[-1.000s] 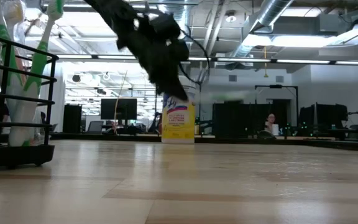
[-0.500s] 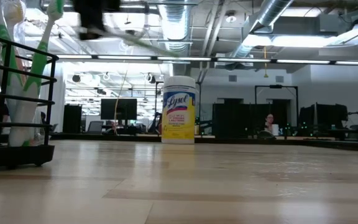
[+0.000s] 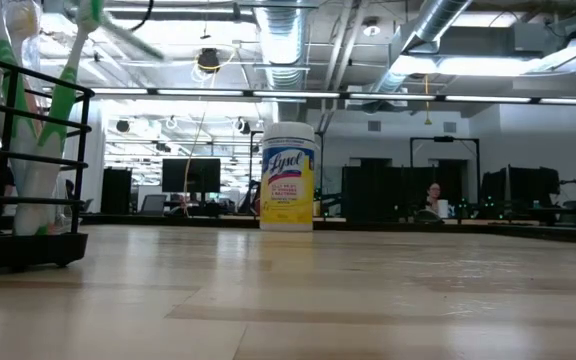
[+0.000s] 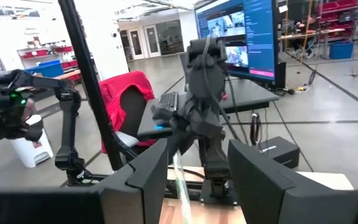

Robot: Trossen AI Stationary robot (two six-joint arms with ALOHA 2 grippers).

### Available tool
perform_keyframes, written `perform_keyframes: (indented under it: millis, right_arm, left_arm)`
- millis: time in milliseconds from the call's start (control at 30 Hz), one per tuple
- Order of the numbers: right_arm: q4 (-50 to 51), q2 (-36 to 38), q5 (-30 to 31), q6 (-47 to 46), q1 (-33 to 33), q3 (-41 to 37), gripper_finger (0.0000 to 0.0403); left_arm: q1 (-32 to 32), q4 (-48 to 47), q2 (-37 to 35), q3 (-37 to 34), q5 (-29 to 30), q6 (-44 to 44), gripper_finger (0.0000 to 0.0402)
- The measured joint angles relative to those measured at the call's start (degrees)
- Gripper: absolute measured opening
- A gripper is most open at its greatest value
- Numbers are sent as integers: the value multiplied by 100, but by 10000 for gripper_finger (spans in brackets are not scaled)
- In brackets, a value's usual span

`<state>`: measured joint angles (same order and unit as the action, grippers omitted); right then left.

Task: Pick & Place toothbrushing station
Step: Put the green toothbrush into the black wire organizer bin

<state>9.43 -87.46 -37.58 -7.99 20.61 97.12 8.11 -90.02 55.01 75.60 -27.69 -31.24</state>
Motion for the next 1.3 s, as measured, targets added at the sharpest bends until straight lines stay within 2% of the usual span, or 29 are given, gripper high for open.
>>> perform_keyframes:
  millis: [167,300,433,733,900,1033,1300]
  right_arm:
    - [4,0,21,0,-77,0,159]
    - [15,0,33,2,-73,0,159]
    - [20,0,33,86,-73,0,159]
    - [155,0,22,333,-18,-2,159]
    - [175,0,13,352,-26,-2,159]
    - [175,0,13,396,-38,-2,159]
    - [173,0,11,590,-36,-1,159]
  left_arm:
    - [-282,10,22,309,-615,-1073,7]
    - [-798,0,23,328,-957,-1675,7]
    - [-1263,-5,58,393,-1580,-2279,7]
    - [-1897,1,138,1262,-2398,-3679,7]
    - [-2221,-2,257,1438,-3081,-4355,7]
    - [-2558,0,459,1438,-3626,-4575,7]
    - [-2624,7,1166,1436,-3662,-4231,7]
